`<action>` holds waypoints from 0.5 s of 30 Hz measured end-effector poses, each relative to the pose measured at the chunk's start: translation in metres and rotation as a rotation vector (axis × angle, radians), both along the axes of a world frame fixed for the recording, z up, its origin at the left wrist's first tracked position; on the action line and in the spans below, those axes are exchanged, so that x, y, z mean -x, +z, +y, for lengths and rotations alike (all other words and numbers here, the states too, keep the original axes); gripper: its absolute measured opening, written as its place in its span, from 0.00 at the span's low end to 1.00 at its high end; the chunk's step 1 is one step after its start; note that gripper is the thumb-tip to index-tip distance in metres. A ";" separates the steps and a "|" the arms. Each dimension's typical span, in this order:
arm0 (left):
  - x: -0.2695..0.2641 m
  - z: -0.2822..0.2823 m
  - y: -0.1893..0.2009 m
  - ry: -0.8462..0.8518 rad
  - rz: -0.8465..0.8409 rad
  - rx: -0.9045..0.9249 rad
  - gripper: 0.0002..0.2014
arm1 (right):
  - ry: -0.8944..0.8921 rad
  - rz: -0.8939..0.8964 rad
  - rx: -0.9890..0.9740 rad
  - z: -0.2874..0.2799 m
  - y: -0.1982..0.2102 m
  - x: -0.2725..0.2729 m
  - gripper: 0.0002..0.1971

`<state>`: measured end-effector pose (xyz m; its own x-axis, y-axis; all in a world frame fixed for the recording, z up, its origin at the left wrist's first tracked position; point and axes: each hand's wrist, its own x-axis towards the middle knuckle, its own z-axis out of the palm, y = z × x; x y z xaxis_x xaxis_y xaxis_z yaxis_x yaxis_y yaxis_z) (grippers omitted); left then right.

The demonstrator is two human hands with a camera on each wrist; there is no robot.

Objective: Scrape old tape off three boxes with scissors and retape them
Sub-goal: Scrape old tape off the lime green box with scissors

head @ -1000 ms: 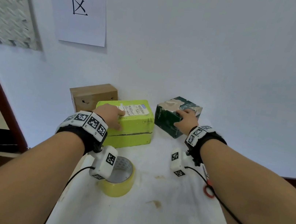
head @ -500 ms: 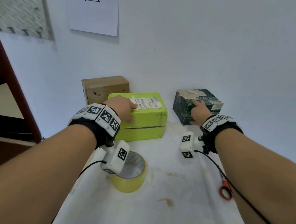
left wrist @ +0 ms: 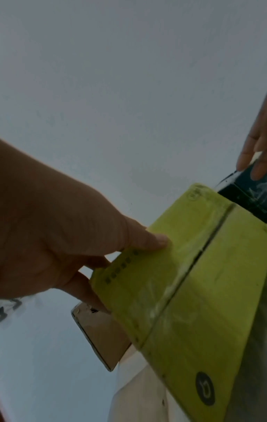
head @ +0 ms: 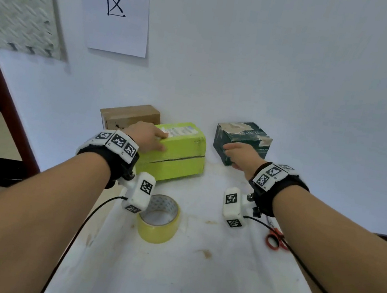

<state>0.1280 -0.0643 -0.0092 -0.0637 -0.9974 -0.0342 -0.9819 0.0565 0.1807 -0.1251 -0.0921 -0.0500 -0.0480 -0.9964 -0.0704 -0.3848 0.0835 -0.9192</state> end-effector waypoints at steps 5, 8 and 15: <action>0.008 0.015 0.021 -0.001 0.275 0.066 0.23 | 0.198 -0.063 -0.181 0.031 0.011 -0.011 0.12; 0.016 0.030 0.040 0.006 0.451 0.139 0.21 | 0.148 -0.204 -0.039 0.042 0.022 -0.009 0.14; 0.045 0.073 0.053 0.061 1.342 -0.075 0.13 | -0.143 -0.364 0.111 0.081 0.062 0.028 0.32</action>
<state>0.0833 0.0085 0.0434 -0.0470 -0.9983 -0.0350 -0.0455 -0.0329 0.9984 -0.1533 -0.0113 0.0116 -0.1780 -0.9840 -0.0006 -0.0242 0.0050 -0.9997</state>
